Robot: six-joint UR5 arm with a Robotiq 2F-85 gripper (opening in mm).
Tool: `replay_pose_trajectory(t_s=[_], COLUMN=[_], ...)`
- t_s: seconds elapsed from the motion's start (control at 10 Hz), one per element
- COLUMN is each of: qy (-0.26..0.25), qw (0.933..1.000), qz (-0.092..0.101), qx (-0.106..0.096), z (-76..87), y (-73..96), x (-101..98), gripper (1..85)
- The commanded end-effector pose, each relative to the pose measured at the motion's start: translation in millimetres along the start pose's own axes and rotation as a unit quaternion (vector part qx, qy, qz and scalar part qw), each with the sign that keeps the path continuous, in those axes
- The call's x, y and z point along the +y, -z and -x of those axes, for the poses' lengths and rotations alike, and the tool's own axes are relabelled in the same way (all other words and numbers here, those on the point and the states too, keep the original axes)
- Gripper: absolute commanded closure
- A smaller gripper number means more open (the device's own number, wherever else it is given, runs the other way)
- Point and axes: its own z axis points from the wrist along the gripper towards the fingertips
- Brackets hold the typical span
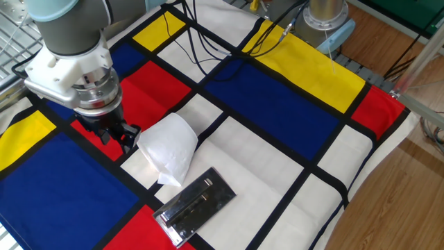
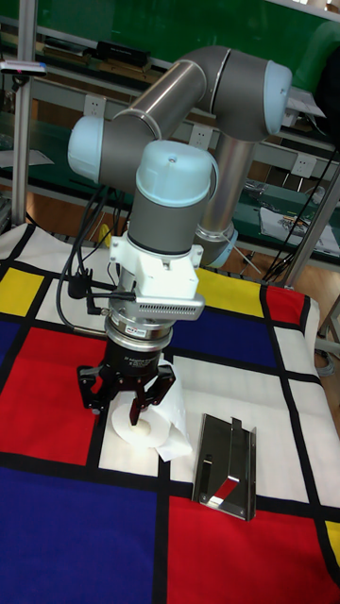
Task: Put the toilet paper on its holder
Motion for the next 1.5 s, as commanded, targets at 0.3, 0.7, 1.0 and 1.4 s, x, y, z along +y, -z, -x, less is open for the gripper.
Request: replay_pose_trajectory(t_s=[0.3,0.7,1.0,1.4], qy=[-0.031,-0.05,-0.047,-0.045], qw=[0.9994,0.9986,0.9987,0.9989], qz=[0.004,0.011,0.013,0.011], qx=[-0.013,-0.015,-0.013,-0.006], z=[6.7,8.1,7.1,0.6], y=[1.3,1.4,1.3,13.2], x=[0.8,4.2,5.2,6.9], gripper=[38.0,38.3,38.3,38.0])
